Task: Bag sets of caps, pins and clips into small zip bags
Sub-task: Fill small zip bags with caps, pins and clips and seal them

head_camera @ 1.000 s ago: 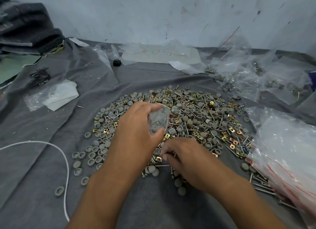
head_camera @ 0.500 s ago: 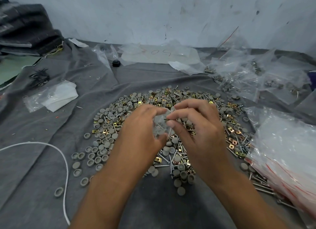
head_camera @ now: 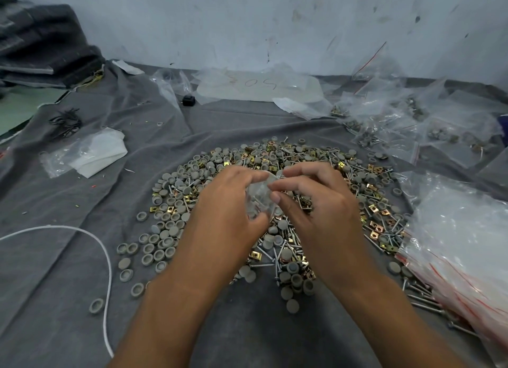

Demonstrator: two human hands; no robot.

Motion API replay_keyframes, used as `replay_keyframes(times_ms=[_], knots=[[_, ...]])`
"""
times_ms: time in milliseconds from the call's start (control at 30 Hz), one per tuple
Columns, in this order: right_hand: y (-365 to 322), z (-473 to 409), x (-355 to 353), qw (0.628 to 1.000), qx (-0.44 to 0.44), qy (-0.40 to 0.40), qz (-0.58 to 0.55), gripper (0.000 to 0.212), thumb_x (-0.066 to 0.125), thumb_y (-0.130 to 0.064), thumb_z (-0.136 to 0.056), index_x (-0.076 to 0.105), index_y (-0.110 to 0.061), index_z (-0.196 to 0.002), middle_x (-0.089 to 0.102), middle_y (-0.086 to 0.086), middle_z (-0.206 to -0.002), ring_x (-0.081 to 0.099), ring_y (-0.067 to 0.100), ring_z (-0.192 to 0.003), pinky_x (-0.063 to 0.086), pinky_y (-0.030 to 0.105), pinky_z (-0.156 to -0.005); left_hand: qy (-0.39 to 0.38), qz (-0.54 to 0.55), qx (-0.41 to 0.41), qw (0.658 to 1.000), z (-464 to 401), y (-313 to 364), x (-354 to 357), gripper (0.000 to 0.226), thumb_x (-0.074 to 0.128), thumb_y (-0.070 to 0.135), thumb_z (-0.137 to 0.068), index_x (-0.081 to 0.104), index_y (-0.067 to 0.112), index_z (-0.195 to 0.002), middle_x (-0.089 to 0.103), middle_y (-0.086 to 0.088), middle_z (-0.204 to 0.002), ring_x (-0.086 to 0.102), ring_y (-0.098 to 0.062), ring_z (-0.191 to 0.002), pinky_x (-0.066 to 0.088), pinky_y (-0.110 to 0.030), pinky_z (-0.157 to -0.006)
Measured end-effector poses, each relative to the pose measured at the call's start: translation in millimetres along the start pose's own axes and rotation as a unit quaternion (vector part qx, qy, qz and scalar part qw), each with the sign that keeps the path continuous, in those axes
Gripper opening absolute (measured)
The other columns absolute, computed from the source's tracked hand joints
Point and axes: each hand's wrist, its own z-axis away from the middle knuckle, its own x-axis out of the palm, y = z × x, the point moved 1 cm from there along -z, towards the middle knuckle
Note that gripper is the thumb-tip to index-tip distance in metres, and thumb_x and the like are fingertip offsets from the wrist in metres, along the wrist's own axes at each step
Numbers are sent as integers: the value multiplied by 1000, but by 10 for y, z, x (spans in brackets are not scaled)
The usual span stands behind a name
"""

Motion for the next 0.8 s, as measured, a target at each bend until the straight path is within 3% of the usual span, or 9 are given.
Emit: replay_keyframes(times_ms=[100, 200, 300, 433, 567, 667, 800], knots=[[21, 10, -26, 1000, 28, -12, -3, 9, 61, -38, -96, 67, -32, -100, 54, -17, -106, 56, 3, -100, 45, 18, -81, 25, 4, -13, 1000, -1, -29, -33, 53, 81, 22, -78, 63, 28, -126, 53, 20, -109, 48, 11, -90, 30, 6, -81], [68, 77, 33, 982, 76, -169, 43, 4, 59, -43, -95, 59, -40, -92, 52, -22, -101, 52, -4, -94, 46, 21, -80, 49, -1, -27, 998, -3, -51, -62, 53, 80, 22, -79, 61, 28, -128, 54, 19, -112, 51, 1, -90, 32, 5, -81], [44, 184, 134, 942, 37, -306, 136, 9, 64, -46, -95, 64, -38, -99, 50, -19, -103, 45, 2, -102, 43, 30, -92, 61, -2, -31, 998, -10, -64, -71, 53, 80, 23, -79, 61, 29, -129, 54, 20, -113, 48, 4, -94, 33, 4, -80], [-12, 210, 194, 922, -4, -327, 207, 17, 62, -48, -95, 66, -38, -109, 45, -10, -114, 38, 13, -114, 37, 34, -101, 59, -6, -30, 998, -3, -83, -83, 53, 80, 22, -79, 62, 28, -128, 58, 17, -116, 50, 2, -95, 34, 2, -80], [-11, 216, 185, 916, 23, -342, 207, 15, 63, -48, -95, 65, -37, -106, 44, -10, -114, 37, 12, -114, 37, 32, -102, 57, -8, -30, 998, 2, -94, -96, 53, 81, 24, -79, 61, 29, -128, 55, 19, -114, 50, 2, -90, 31, 5, -80], [-23, 215, 188, 918, 31, -351, 181, 8, 67, -42, -95, 62, -37, -100, 44, -10, -113, 36, 12, -110, 36, 27, -97, 58, 0, -25, 998, 1, -87, -96, 53, 81, 23, -78, 62, 29, -128, 53, 21, -113, 49, 11, -89, 31, 5, -81], [21, 232, 190, 918, 16, -360, 167, 14, 67, -34, -96, 53, -36, -95, 43, -12, -110, 38, 11, -105, 37, 24, -86, 56, 4, -23, 998, 4, -80, -84, 53, 81, 21, -78, 62, 28, -128, 52, 22, -111, 48, 14, -90, 30, 6, -81]])
